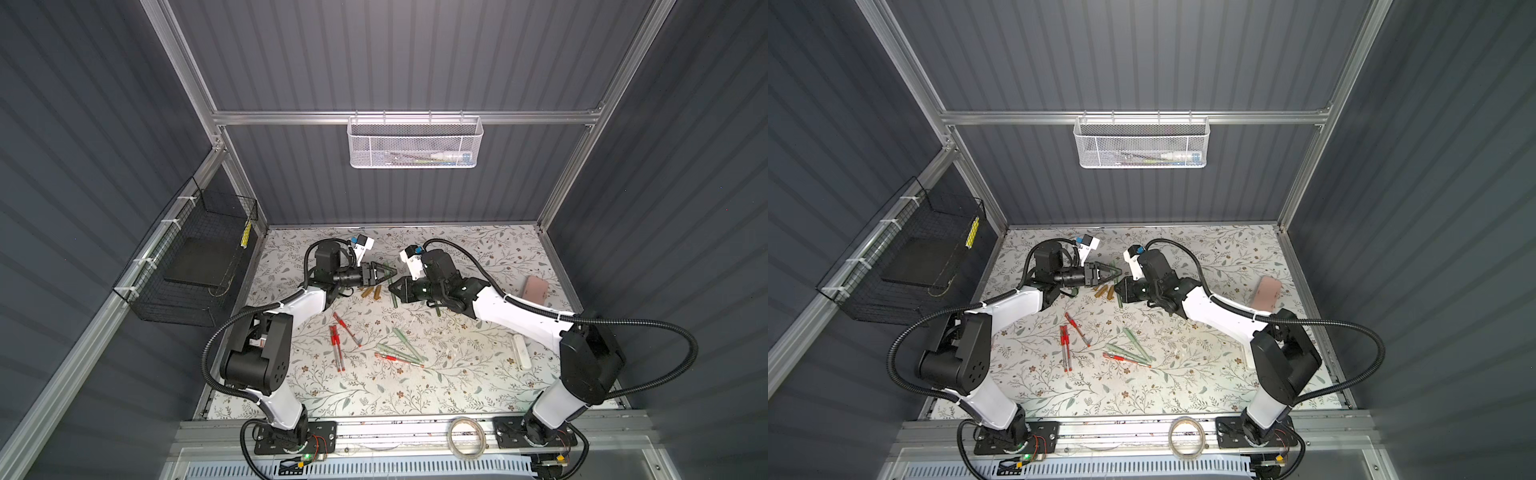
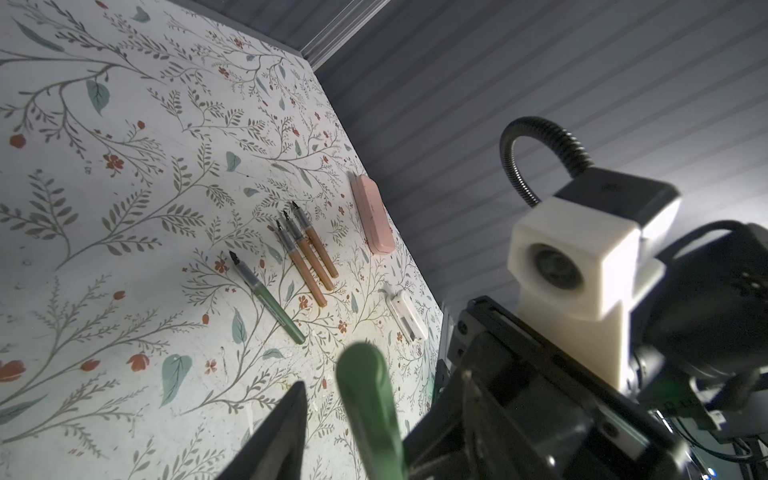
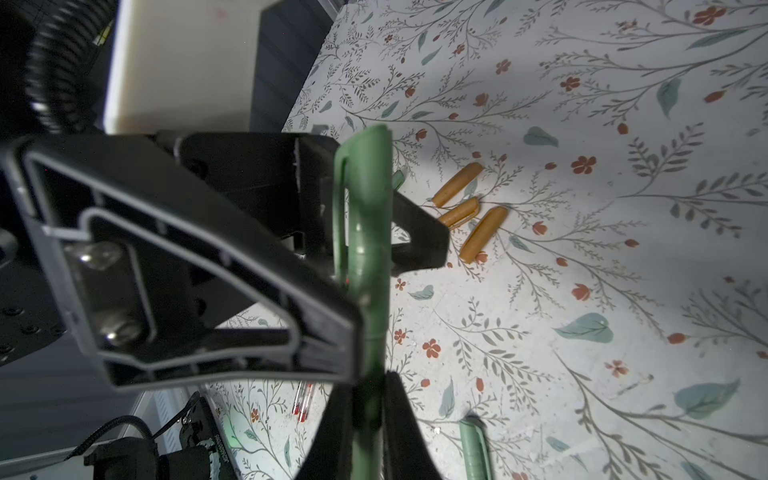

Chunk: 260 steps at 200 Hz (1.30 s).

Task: Remove pen caps from pens
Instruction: Open the pen cap on the pen.

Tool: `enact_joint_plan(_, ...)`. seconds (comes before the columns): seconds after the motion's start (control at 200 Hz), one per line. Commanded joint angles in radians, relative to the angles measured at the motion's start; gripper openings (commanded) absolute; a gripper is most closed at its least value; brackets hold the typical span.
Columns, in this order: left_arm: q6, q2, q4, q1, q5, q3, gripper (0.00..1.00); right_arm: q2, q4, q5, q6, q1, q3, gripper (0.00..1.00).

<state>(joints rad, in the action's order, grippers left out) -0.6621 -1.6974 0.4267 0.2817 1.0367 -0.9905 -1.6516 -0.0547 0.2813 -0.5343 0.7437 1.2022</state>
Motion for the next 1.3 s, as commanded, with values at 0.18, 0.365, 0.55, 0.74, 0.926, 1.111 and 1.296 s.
enact_joint_plan(0.18,0.035,0.000,-0.052,-0.001,-0.039,-0.029,0.37,-0.018,-0.058,-0.028,0.026,0.013,0.043,0.00)
enact_joint_plan(0.365,0.049,0.003,-0.075,-0.001,-0.042,-0.037,0.13,-0.027,-0.061,-0.032,0.037,0.023,0.053,0.00)
enact_joint_plan(0.55,0.058,0.012,-0.102,-0.003,-0.043,-0.046,0.00,-0.024,-0.059,-0.029,0.039,0.028,0.055,0.22)
enact_joint_plan(0.74,0.044,0.010,-0.099,-0.003,-0.042,-0.055,0.00,-0.048,-0.080,-0.034,0.046,0.029,0.072,0.33)
enact_joint_plan(0.926,0.032,0.008,-0.073,-0.003,-0.044,-0.042,0.00,-0.083,-0.095,-0.034,0.070,0.026,0.111,0.27)
enact_joint_plan(1.111,0.017,0.013,-0.068,-0.006,-0.041,-0.042,0.00,-0.110,-0.089,-0.039,0.076,0.024,0.123,0.26)
enact_joint_plan(1.296,-0.006,0.019,-0.057,-0.014,-0.045,-0.041,0.00,-0.113,-0.087,-0.021,0.065,0.019,0.122,0.12)
